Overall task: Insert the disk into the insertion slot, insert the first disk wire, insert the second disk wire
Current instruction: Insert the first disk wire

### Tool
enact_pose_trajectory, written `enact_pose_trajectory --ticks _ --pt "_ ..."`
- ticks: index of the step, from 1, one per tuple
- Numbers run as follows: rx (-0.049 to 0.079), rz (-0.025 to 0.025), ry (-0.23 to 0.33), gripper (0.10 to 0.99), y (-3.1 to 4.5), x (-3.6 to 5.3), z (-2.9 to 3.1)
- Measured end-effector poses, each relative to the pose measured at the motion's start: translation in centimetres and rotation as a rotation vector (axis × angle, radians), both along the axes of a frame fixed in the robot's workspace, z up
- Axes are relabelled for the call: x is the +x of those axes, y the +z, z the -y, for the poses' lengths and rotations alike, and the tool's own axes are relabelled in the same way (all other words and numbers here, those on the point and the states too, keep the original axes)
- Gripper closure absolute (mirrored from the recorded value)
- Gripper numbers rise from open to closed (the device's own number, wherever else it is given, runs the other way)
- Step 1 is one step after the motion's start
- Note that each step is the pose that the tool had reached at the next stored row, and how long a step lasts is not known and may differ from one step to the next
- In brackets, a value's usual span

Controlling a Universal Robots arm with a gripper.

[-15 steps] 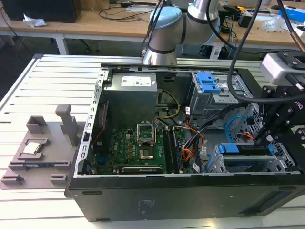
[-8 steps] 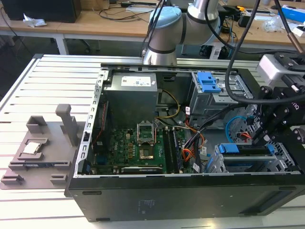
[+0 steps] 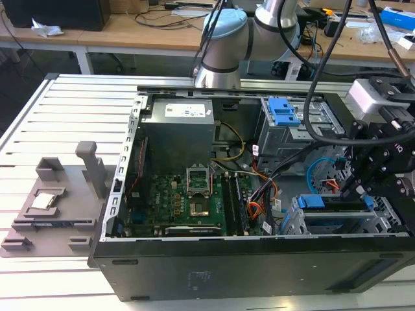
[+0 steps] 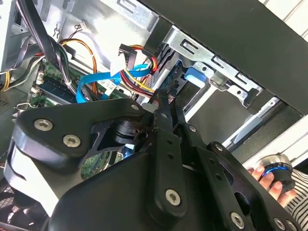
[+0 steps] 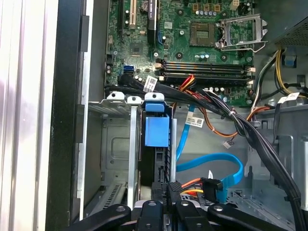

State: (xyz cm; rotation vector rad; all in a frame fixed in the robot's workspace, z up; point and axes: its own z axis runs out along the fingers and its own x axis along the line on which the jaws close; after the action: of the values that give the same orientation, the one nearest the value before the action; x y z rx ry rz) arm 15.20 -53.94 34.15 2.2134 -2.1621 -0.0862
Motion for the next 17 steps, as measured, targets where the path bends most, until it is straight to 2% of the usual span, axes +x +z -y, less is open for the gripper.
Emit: enact_pose_trajectory --ticks 14,16,17 --pt "0.002 -0.0003 0.0 0.922 -0.88 0.43 0.0" --pt "0.002 -0.0003 0.0 0.91 -0.91 0.44 0.01" --pt "0.0 -0.0002 0.0 0.847 -0.76 0.45 0.01"
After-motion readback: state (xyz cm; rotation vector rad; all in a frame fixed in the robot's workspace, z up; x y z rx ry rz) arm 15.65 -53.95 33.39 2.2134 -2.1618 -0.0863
